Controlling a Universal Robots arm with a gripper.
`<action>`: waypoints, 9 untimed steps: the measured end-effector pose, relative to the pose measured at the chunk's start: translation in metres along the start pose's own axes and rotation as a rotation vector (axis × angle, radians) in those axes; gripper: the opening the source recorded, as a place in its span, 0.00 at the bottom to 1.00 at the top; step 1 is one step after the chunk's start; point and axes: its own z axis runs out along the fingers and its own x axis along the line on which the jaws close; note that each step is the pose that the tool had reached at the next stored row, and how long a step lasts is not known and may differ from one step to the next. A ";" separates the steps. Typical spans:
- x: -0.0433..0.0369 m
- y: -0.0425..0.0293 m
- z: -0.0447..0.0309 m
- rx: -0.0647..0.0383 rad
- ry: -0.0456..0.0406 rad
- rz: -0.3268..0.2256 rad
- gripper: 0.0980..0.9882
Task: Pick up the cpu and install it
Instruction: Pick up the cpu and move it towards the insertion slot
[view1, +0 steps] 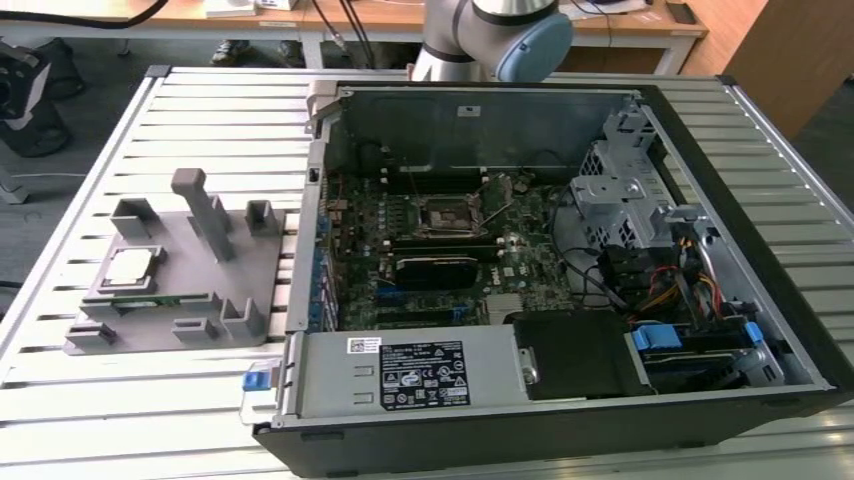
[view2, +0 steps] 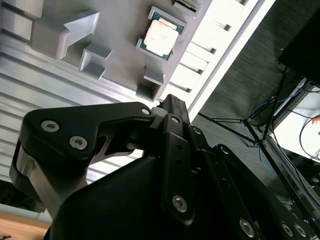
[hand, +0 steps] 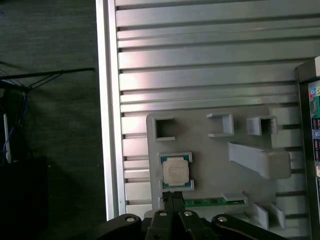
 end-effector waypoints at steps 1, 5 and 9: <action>0.0000 -0.0002 0.0012 -0.002 0.0005 0.000 0.01; -0.0003 -0.0027 0.0059 -0.005 0.0015 -0.006 0.01; -0.0007 -0.0077 0.0090 -0.006 0.0002 -0.011 0.01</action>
